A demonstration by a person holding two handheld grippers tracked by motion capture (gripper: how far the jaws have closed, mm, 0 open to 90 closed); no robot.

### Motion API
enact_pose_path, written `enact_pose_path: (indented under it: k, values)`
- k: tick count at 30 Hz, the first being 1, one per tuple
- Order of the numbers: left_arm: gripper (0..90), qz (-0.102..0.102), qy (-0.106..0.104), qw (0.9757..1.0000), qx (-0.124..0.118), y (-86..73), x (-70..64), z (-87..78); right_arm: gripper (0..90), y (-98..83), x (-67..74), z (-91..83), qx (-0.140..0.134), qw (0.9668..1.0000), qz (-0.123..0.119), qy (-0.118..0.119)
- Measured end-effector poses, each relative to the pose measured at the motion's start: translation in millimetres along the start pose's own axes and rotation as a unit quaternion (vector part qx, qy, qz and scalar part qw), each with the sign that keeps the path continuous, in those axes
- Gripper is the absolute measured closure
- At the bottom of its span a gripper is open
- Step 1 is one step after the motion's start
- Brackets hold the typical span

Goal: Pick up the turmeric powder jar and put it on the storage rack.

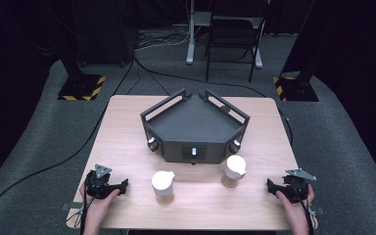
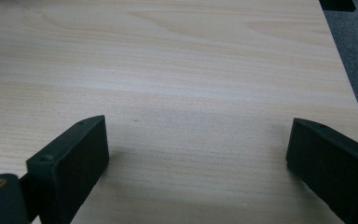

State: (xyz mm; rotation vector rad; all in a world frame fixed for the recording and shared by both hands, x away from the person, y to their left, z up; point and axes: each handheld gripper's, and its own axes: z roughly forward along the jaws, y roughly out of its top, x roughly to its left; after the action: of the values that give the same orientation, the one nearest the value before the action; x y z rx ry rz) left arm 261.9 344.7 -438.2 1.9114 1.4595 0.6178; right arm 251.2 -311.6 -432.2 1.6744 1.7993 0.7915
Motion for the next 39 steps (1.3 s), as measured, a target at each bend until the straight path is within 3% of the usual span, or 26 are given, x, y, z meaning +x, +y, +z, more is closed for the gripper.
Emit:
enact_pose_path:
  k: [8,16,27,39]
  values:
    - [8.3,-0.008,-0.005,0.9999,-0.005,-1.7,2.5,-0.8,4.5,0.0,0.1,0.0,0.000,1.0000,-0.001,0.000]
    - [8.9,-0.044,-0.044,0.9978,-0.019,-7.2,17.7,-4.6,4.4,0.1,-0.1,0.0,0.000,1.0000,-0.001,0.001]
    - [9.4,-0.033,-0.049,0.9972,-0.045,-6.8,11.9,-16.2,4.3,0.3,-0.2,0.0,0.001,1.0000,-0.001,0.001]
    - [9.9,-0.001,-0.061,0.9950,-0.079,-1.9,-3.4,-32.4,4.3,0.1,-0.3,0.0,0.001,1.0000,-0.001,0.001]
